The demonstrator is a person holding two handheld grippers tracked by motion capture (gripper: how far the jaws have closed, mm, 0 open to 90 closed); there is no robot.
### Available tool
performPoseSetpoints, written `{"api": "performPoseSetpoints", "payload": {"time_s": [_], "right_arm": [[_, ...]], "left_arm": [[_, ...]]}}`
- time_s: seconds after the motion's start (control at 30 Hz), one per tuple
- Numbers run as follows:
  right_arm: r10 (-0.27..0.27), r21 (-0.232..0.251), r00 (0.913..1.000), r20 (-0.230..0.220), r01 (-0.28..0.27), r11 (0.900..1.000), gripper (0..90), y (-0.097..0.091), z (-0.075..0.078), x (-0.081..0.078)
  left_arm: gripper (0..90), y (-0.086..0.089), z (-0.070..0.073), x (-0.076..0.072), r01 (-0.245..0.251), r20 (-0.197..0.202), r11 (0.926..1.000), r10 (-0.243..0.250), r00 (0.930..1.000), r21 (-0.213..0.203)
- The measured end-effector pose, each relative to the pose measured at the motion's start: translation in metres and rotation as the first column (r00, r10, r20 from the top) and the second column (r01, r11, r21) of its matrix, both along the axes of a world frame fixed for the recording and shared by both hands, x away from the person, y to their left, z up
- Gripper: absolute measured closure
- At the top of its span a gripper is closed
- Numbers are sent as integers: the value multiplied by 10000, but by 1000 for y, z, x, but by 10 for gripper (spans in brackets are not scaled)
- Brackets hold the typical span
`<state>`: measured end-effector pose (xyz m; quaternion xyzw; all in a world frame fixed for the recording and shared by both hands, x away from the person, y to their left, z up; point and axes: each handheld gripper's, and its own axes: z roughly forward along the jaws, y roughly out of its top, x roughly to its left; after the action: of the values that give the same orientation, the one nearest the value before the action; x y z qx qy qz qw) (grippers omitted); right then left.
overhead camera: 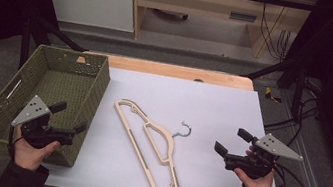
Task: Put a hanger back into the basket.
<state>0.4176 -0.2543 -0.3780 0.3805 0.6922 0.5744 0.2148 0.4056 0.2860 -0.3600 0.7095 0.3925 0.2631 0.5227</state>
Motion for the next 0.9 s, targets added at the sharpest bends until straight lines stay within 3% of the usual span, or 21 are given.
{"api": "performPoseSetpoints", "payload": {"time_s": [0.27, 0.4, 0.43, 0.53, 0.57, 0.6, 0.63, 0.77, 0.83, 0.87, 0.9], "right_arm": [[318, -219, 9993, -197, -323, 9992, 48, 10, 3, -2], [457, -489, 9985, -305, -471, 9977, 62, 19, 4, -5], [573, -785, 9972, -475, -609, 9951, 70, 25, 4, -6], [608, -1073, 9950, -790, -691, 9918, 92, 33, 2, -6], [828, -1391, 9904, -1109, -980, 9854, 117, 41, -2, -6], [828, -1391, 9904, -1109, -980, 9854, 117, 41, -2, -6], [1028, -1760, 9848, -1401, -1270, 9762, 163, 51, -7, -6], [1203, -1992, 9747, -1881, -1579, 9672, 199, 65, -16, -6], [1401, -2033, 9569, -2542, -1945, 9596, 212, 76, -28, -5], [1401, -2033, 9569, -2542, -1945, 9596, 212, 76, -28, -5], [1451, -2113, 9506, -2745, -2068, 9553, 216, 80, -32, -4]], "left_arm": [[42, -3, 1, -3, 106, 24, 9998, -106, 9999, 144], [41, -4, 3, -4, 102, 50, 9998, -103, 9999, 174], [41, -5, 3, -5, 143, 44, 9996, -144, 9999, 255], [41, -6, 3, -5, 162, 43, 9994, -164, 9999, 307], [41, -7, 3, -5, 179, 37, 9994, -180, 9998, 290], [41, -7, 3, -5, 179, 37, 9994, -180, 9998, 290], [41, -8, 3, -6, 199, 43, 9993, -201, 9998, 326], [41, -9, 4, -7, 231, 78, 9991, -234, 9997, 346], [40, -11, 3, -8, 285, 71, 9988, -288, 9996, 395], [40, -11, 3, -8, 285, 71, 9988, -288, 9996, 395], [40, -12, 3, -8, 307, 65, 9987, -310, 9995, 395]]}}
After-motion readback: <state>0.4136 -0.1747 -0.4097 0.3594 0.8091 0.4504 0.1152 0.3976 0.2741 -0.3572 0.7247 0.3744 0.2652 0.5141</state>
